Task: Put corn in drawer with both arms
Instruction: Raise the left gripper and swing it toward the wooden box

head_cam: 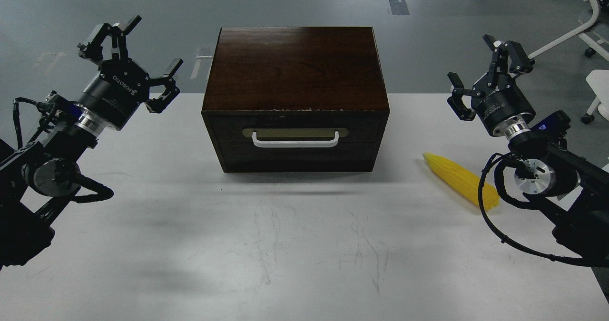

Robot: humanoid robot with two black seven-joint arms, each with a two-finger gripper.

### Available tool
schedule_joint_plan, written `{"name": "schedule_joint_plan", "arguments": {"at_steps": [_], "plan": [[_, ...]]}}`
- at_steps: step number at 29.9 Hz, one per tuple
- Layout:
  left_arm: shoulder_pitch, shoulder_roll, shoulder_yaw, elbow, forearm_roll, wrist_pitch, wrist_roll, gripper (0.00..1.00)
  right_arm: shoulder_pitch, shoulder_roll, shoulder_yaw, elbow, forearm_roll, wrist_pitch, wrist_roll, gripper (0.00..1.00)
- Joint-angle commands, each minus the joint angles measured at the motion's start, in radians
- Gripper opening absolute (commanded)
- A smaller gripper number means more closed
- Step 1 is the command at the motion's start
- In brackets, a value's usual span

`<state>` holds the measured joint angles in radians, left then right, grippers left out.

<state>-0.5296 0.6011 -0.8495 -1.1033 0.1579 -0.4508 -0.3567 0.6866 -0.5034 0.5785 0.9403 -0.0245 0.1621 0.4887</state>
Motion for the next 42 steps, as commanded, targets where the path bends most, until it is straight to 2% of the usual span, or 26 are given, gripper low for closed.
{"name": "schedule_joint_plan", "arguments": {"at_steps": [1, 14, 23, 28, 29, 34, 39, 42], "plan": [[0.008, 0.006, -0.005, 0.0, -0.001, 0.001, -0.001, 0.99, -0.004, 0.0, -0.002, 0.0, -0.002, 0.001, 0.0, 1.0], [-0.013, 0.014, 0.006, 0.042, 0.0, -0.006, -0.002, 0.99, 0.005, 0.003, -0.019, -0.009, -0.012, 0.005, 0.0, 1.0], [-0.087, 0.037, 0.006, 0.184, -0.011, -0.009, -0.001, 0.99, 0.021, 0.003, -0.005, -0.008, -0.011, 0.005, 0.0, 1.0], [-0.116, 0.04, 0.009, 0.195, -0.001, -0.015, 0.028, 0.99, 0.024, -0.001, -0.006, -0.015, -0.012, 0.002, 0.0, 1.0], [-0.118, 0.04, 0.009, 0.195, -0.003, -0.038, 0.028, 0.99, 0.031, 0.0, -0.006, -0.024, -0.012, 0.002, 0.0, 1.0], [-0.118, 0.054, 0.007, 0.192, 0.0, -0.038, 0.025, 0.99, 0.056, -0.006, -0.02, -0.052, -0.012, 0.008, 0.0, 1.0], [-0.17, 0.112, 0.009, 0.157, 0.084, -0.038, 0.028, 0.99, 0.07, -0.009, -0.023, -0.119, -0.012, 0.146, 0.0, 1.0], [-0.208, 0.153, 0.006, 0.103, 0.208, -0.038, 0.027, 0.99, 0.071, -0.01, -0.025, -0.132, -0.012, 0.172, 0.0, 1.0]]}}
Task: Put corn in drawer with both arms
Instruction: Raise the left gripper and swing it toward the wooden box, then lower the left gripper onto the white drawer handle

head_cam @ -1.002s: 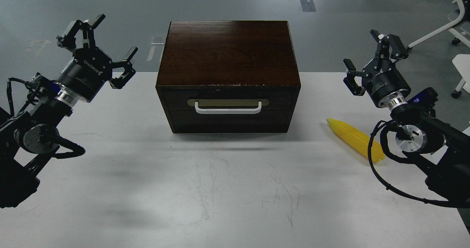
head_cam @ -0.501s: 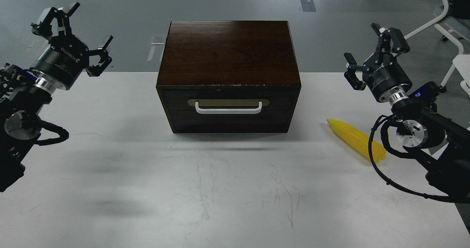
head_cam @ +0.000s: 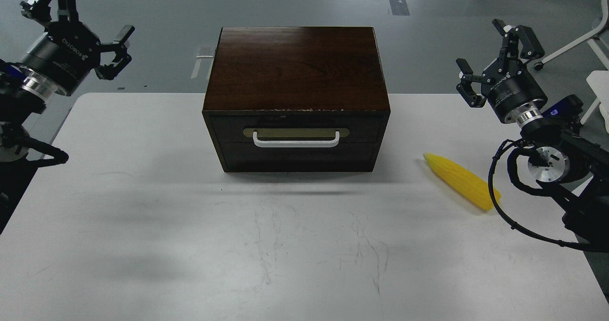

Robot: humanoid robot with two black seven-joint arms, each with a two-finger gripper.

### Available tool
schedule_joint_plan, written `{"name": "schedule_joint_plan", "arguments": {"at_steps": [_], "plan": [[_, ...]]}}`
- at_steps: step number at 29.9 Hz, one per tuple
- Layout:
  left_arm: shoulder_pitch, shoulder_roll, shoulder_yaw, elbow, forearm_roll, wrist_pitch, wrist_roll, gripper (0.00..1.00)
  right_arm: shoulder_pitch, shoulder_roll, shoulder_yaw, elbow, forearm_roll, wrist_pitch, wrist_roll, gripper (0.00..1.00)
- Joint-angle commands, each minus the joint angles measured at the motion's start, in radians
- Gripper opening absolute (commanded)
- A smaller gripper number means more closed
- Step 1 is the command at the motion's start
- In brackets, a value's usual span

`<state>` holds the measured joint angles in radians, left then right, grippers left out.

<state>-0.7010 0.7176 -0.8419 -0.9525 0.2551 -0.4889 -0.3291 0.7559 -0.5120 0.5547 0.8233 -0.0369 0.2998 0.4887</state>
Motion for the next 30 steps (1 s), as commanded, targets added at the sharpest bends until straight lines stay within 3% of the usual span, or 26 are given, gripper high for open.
{"name": "schedule_joint_plan", "arguments": {"at_steps": [1, 12, 15, 18, 19, 25, 30], "plan": [[-0.054, 0.048, -0.005, -0.084, 0.169, 0.0, -0.005, 0.99, 0.003, -0.002, -0.001, -0.015, 0.0, 0.035, 0.0, 1.0], [-0.21, 0.102, -0.002, -0.449, 0.68, 0.0, -0.031, 0.99, 0.025, 0.0, -0.002, -0.018, 0.0, 0.035, 0.0, 1.0], [-0.224, 0.086, 0.0, -0.517, 0.86, 0.0, -0.054, 0.99, 0.025, -0.002, -0.002, -0.024, 0.0, 0.033, 0.0, 1.0], [-0.239, 0.039, 0.021, -0.554, 1.091, 0.0, -0.132, 0.99, 0.02, -0.003, -0.002, -0.05, 0.0, 0.035, 0.0, 1.0], [-0.264, 0.004, 0.055, -0.554, 1.201, 0.0, -0.16, 0.99, 0.017, -0.006, -0.002, -0.059, 0.0, 0.035, 0.0, 1.0], [-0.46, -0.07, 0.37, -0.549, 1.654, 0.0, -0.16, 0.99, 0.008, -0.013, -0.015, -0.061, 0.0, 0.035, 0.0, 1.0], [-0.605, -0.087, 0.654, -0.545, 1.744, 0.0, -0.16, 0.99, 0.008, -0.013, -0.015, -0.061, 0.0, 0.035, 0.0, 1.0]]}}
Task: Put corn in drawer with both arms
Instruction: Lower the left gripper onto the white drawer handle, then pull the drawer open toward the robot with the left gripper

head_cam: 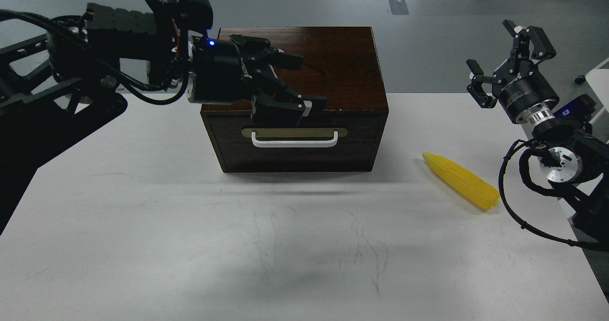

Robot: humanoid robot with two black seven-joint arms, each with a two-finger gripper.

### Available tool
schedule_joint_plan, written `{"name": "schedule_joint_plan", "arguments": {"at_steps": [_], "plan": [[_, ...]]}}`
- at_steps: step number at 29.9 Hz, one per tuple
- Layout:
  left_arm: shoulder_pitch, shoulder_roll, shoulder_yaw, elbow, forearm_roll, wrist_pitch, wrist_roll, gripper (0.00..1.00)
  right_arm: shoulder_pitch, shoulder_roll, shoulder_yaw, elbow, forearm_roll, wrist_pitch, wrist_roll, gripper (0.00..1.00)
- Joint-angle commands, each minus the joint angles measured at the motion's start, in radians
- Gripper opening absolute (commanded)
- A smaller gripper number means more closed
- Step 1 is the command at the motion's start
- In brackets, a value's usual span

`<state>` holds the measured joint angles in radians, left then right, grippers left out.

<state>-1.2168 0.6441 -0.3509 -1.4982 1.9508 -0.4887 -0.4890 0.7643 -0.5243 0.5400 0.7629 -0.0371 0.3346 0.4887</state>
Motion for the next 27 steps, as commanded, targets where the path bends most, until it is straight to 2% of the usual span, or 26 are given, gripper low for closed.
{"name": "schedule_joint_plan", "arguments": {"at_steps": [1, 3, 10, 15, 27], "plan": [[-0.125, -0.033, 0.226, 0.001, 0.066, 0.0, 0.0, 0.99, 0.0, -0.003, 0.0, -0.001, 0.0, 0.0, 0.0, 1.0], [-0.15, -0.067, 0.271, 0.004, 0.091, 0.0, 0.0, 0.99, -0.002, -0.006, -0.002, -0.001, 0.0, 0.0, 0.0, 1.0], [-0.153, -0.152, 0.283, 0.044, 0.231, 0.0, 0.0, 0.99, -0.01, -0.006, -0.002, -0.001, 0.0, 0.001, 0.0, 1.0], [-0.159, -0.198, 0.309, 0.091, 0.231, 0.0, 0.0, 0.99, -0.01, -0.006, -0.002, 0.001, 0.0, 0.0, 0.0, 1.0], [-0.17, -0.241, 0.395, 0.199, 0.231, 0.0, 0.0, 0.99, -0.011, -0.008, 0.001, 0.001, 0.0, 0.001, 0.0, 1.0]]}}
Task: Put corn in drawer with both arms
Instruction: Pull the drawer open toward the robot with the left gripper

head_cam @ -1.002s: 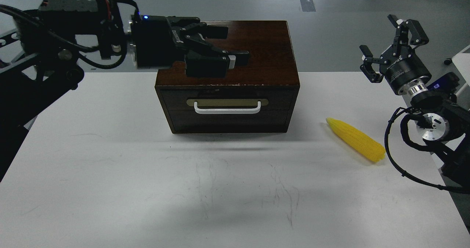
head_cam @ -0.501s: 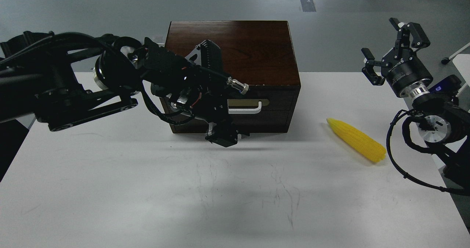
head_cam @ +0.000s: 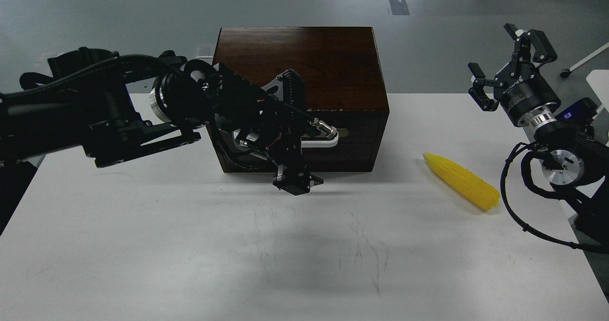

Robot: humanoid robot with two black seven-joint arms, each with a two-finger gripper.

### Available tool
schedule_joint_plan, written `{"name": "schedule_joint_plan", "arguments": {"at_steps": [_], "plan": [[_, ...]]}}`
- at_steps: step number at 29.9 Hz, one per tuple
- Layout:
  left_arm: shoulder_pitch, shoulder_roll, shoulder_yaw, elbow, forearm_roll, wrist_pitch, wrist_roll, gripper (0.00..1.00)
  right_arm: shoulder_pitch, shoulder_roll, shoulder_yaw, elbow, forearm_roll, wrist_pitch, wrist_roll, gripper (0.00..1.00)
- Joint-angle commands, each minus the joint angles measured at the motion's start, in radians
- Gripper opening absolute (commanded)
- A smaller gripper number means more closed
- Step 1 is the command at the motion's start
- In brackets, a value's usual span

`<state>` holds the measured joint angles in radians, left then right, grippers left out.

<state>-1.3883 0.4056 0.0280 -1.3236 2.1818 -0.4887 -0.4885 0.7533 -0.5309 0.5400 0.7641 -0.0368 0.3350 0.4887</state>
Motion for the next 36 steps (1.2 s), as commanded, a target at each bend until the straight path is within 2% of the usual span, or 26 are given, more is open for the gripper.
{"name": "schedule_joint_plan", "arguments": {"at_steps": [1, 9, 27, 36], "plan": [[0.002, -0.002, 0.021, 0.03, 0.0, 0.0, 0.0, 0.99, 0.0, -0.001, 0.001, 0.0, 0.0, 0.001, 0.0, 1.0], [0.009, -0.007, 0.035, 0.069, 0.0, 0.0, 0.0, 0.99, 0.0, 0.0, 0.003, 0.0, 0.0, 0.002, 0.0, 1.0], [0.012, -0.022, 0.102, 0.076, 0.0, 0.0, 0.0, 0.99, 0.0, -0.017, 0.006, 0.003, 0.001, 0.002, 0.0, 1.0], [0.003, -0.025, 0.102, 0.011, 0.0, 0.0, 0.0, 0.99, -0.002, -0.017, 0.008, 0.004, 0.001, 0.002, 0.0, 1.0]]}}
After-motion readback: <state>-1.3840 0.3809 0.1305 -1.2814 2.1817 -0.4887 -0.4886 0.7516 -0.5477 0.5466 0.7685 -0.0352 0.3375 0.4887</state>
